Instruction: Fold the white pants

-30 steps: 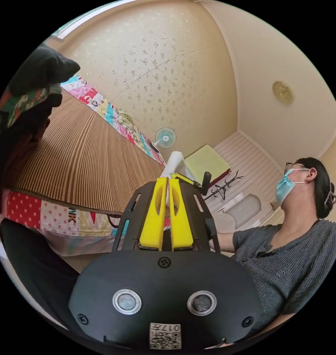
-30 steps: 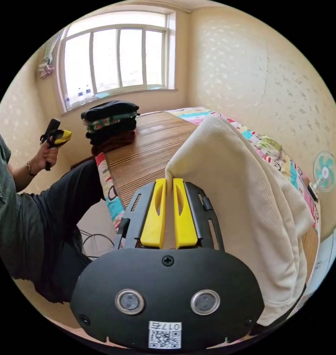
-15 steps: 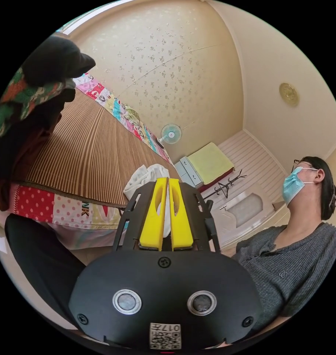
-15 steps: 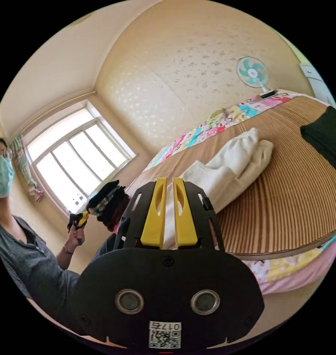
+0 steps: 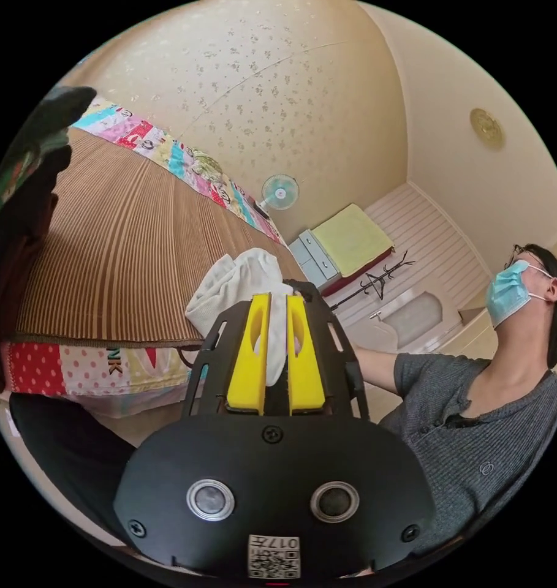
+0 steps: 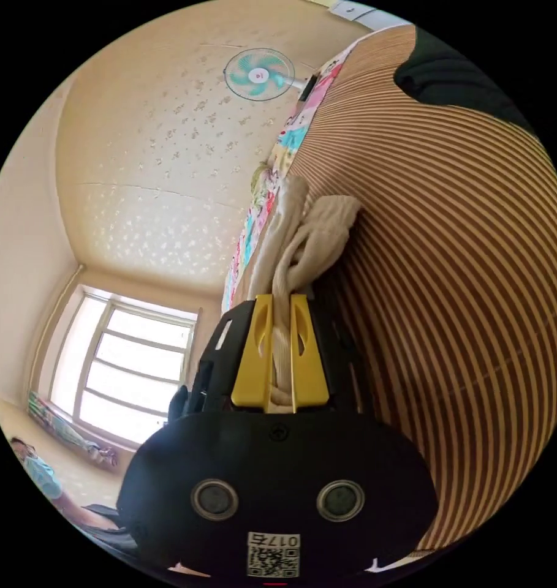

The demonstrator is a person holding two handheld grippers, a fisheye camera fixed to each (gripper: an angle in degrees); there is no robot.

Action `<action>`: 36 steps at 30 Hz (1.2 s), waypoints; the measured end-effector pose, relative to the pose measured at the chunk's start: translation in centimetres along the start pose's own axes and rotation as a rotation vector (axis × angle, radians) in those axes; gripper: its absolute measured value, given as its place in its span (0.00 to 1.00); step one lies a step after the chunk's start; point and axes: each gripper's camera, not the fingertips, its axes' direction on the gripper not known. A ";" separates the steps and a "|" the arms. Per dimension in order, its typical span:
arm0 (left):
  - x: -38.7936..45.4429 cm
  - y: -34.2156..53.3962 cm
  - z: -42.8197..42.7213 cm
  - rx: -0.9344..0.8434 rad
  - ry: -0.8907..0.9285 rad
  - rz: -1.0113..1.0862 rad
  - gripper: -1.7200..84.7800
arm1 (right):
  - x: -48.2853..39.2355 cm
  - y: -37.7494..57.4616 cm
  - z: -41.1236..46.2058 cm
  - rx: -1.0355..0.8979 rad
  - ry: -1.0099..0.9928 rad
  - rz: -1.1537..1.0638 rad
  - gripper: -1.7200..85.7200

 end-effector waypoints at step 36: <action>38.5 -4.2 -25.4 0.952 -0.116 0.809 0.09 | -65.3 34.0 -31.0 0.535 -0.411 -1.072 0.05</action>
